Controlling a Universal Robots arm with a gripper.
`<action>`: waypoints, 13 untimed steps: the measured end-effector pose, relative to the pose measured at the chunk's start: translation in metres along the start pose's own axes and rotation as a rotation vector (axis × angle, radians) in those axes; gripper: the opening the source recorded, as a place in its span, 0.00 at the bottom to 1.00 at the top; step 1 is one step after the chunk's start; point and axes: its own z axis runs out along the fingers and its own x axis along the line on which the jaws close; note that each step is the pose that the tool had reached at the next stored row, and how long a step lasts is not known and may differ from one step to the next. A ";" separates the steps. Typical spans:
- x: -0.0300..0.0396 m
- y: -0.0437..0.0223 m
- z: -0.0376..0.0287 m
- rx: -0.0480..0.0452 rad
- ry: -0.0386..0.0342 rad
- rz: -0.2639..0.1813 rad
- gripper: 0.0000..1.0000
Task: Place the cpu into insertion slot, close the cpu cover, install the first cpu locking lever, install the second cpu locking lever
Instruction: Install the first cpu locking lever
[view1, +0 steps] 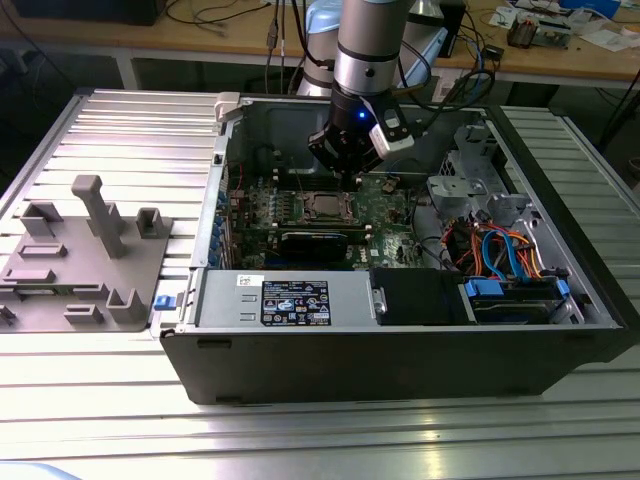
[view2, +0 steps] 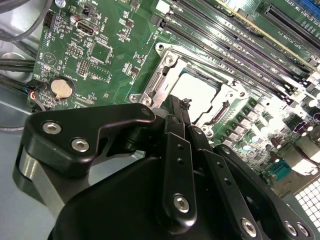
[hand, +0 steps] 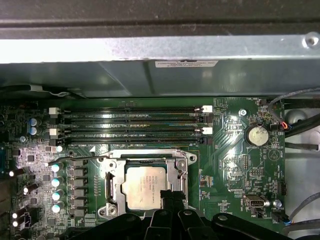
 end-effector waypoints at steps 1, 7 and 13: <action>0.0000 0.0000 0.0000 0.0000 0.0000 -0.001 0.11; 0.0000 0.0000 0.0000 0.0000 0.0000 -0.006 0.11; 0.0000 0.0000 0.0000 0.0001 -0.0001 -0.010 0.11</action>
